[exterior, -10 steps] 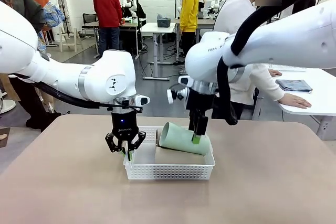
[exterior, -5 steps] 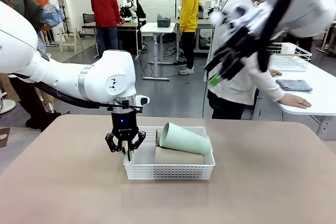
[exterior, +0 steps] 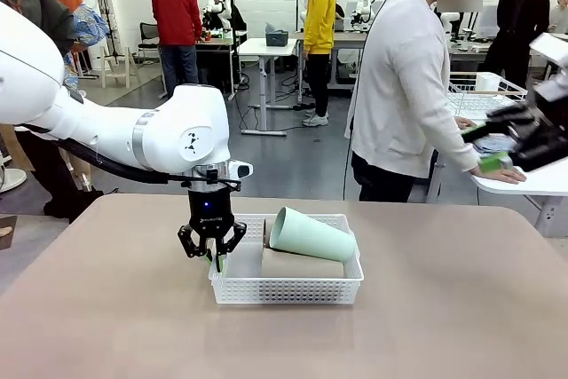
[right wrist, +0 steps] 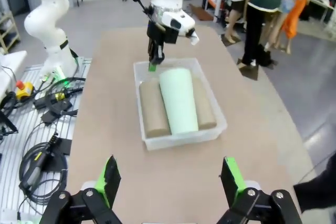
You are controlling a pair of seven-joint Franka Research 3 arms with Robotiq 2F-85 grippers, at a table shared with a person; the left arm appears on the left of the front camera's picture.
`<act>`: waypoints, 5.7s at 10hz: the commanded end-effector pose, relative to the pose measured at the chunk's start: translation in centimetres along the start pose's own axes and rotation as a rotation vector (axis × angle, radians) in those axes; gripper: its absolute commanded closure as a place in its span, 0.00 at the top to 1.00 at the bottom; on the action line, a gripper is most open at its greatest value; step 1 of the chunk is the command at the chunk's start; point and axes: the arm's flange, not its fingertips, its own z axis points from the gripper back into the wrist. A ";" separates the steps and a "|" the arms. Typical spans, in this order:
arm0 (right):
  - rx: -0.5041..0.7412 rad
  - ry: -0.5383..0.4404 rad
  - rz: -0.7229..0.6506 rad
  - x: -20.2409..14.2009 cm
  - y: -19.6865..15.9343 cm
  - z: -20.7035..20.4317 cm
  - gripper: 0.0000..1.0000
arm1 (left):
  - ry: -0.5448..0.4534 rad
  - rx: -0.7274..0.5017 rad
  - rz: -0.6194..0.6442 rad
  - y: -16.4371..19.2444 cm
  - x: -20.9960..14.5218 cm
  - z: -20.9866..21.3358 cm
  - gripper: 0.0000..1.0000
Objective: Clean and organize the cups into the basket.
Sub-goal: Pick up the Reusable plastic cup from the right side of the table and stack it inside the Organizing basket in the center of the table, then move the Organizing basket back to the left side of the table.
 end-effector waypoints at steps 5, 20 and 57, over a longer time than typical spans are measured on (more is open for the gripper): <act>-0.070 0.032 -0.166 -12.4 -1.0 2.2 1.00 | -0.009 -0.003 0.001 -0.1 0.0 0.2 0.00; -0.076 0.037 -0.197 -13.2 -0.5 2.0 1.00 | -0.009 -0.003 0.001 -0.1 0.0 0.2 0.00; 0.095 -0.227 -1.626 -25.7 -0.8 16.6 1.00 | -0.002 0.072 -0.150 14.6 -0.2 4.8 0.06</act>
